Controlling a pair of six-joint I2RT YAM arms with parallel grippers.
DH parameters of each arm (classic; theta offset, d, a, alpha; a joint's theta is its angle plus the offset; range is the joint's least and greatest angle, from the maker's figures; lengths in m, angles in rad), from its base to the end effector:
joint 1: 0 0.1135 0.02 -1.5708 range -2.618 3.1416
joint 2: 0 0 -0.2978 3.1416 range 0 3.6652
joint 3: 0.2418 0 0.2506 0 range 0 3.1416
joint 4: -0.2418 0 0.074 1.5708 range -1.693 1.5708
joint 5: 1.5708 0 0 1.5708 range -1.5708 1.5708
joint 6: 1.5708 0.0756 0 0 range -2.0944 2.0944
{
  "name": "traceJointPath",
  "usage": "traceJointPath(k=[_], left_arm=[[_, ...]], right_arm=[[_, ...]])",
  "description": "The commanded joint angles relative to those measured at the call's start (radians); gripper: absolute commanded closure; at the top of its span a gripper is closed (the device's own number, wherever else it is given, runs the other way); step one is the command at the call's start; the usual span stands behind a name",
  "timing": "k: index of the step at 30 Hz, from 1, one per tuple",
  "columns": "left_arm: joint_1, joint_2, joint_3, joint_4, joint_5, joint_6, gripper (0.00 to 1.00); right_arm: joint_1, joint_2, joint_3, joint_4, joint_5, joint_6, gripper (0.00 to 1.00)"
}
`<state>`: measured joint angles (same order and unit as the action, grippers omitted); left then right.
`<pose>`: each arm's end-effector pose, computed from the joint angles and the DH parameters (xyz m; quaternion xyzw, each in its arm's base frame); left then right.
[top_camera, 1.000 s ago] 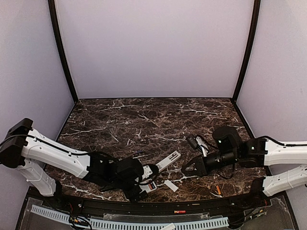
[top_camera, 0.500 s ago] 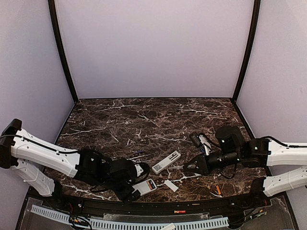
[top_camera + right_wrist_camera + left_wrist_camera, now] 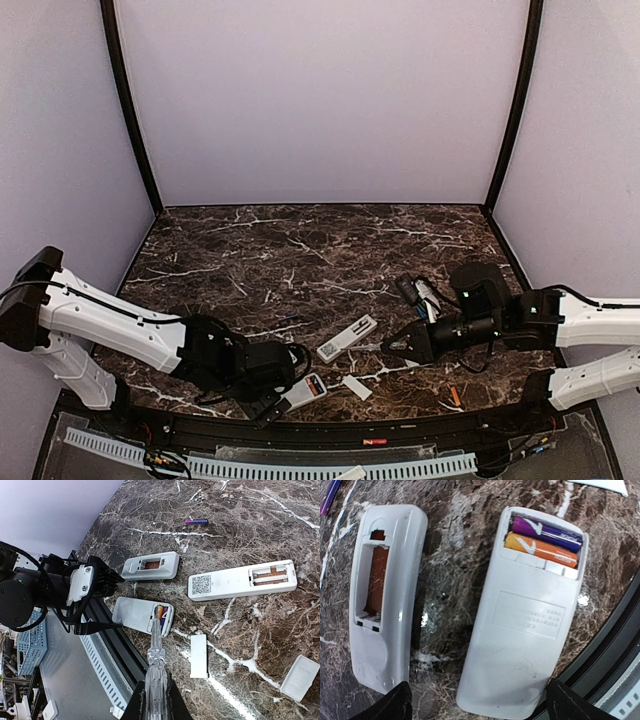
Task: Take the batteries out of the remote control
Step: Adjust the remote control without the battery cover at the center of the board.
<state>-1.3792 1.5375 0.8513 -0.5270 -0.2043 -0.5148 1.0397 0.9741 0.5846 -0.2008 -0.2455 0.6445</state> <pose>0.0699 -0.2800 0.1647 0.3936 0.8965 -0.0850 0.1848 0.0971 0.2015 0.2410 -0.2284 0.8472 0.4206 0.2306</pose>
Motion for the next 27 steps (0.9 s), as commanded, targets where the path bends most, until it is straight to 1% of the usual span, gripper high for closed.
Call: traceJointPath(k=[1,8,11,13,20,27], left_arm=[[-0.004,0.030,0.022,-0.125,-0.071,-0.072,0.07],[-0.004,0.035,0.013,-0.167,-0.096,-0.133,0.07],[-0.004,0.035,0.031,-0.206,-0.164,-0.169,0.05],[0.004,0.037,0.044,-0.223,-0.180,-0.194,0.05],[0.055,0.069,0.046,-0.183,-0.177,-0.241,0.05],[0.113,0.083,0.025,-0.095,-0.178,-0.263,0.05]], right_arm=[[-0.004,-0.002,-0.002,0.039,0.010,0.003,1.00],[-0.003,-0.004,-0.003,0.040,0.018,0.003,1.00],[-0.003,-0.004,-0.004,0.044,0.017,0.005,1.00],[-0.004,0.002,-0.003,0.044,0.011,0.002,1.00],[0.007,0.050,0.016,0.017,-0.001,-0.027,1.00],[0.098,0.153,0.092,-0.066,0.063,-0.082,1.00]])
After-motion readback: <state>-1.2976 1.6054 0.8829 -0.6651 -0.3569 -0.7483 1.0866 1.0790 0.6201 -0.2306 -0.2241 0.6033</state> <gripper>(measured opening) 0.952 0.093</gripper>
